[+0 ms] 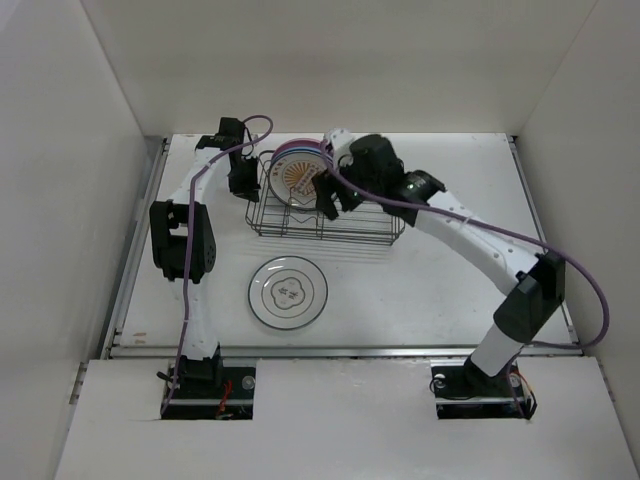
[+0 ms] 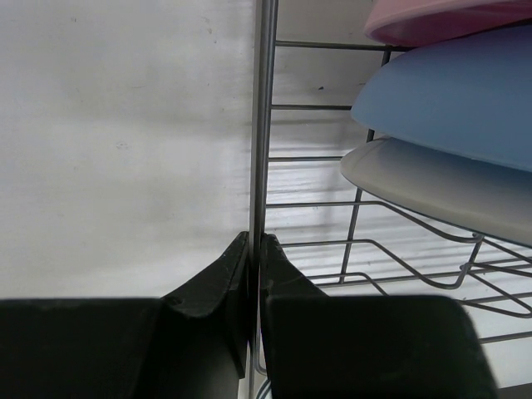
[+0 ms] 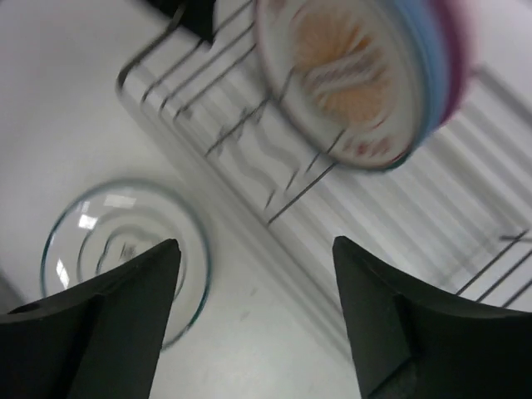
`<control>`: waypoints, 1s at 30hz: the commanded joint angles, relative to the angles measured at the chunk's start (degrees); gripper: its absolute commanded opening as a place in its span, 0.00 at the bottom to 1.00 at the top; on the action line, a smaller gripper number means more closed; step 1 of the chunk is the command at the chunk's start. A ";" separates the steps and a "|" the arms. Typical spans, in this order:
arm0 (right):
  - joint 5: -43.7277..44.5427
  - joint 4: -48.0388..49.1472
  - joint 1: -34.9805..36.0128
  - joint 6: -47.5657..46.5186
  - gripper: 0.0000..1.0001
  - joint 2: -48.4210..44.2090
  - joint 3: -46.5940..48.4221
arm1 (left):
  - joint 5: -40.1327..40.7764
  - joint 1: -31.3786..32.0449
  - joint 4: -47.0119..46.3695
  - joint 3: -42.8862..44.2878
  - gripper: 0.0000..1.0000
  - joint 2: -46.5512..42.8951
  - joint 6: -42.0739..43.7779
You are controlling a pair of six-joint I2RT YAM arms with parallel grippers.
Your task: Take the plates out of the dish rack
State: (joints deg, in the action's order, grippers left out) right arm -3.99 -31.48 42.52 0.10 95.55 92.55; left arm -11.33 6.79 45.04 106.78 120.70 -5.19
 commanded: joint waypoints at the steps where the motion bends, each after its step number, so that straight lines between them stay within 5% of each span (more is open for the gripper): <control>1: 5.92 9.95 -5.34 -0.54 0.77 5.94 5.62 | 3.16 0.60 0.67 2.82 0.00 -0.73 0.36; 3: 5.49 9.34 -7.27 -1.23 0.58 12.86 12.37 | 3.16 0.60 0.67 3.34 0.00 -0.73 0.36; 6: 0.32 9.86 -8.68 -1.86 0.50 19.04 18.26 | 3.16 0.60 0.67 3.34 0.00 -0.73 0.36; 19: -3.30 13.29 -10.97 -1.33 0.38 28.82 25.13 | 3.16 0.60 0.67 3.87 0.00 1.38 0.36; 22: -5.24 13.29 -10.97 -0.81 0.03 29.43 25.13 | 3.69 0.60 0.67 3.87 0.00 1.38 0.36; 23: -4.72 13.29 -10.97 -0.80 0.00 28.82 24.35 | 3.69 0.60 1.19 3.87 0.00 1.38 0.36; 30: -1.21 15.66 -10.97 -0.80 0.00 16.36 18.56 | 3.69 0.60 1.19 4.40 0.00 1.38 -1.39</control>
State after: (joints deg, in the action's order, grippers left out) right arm -7.03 -19.94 31.48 -7.14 122.21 111.83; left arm -10.74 6.68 46.39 109.21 121.97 -3.81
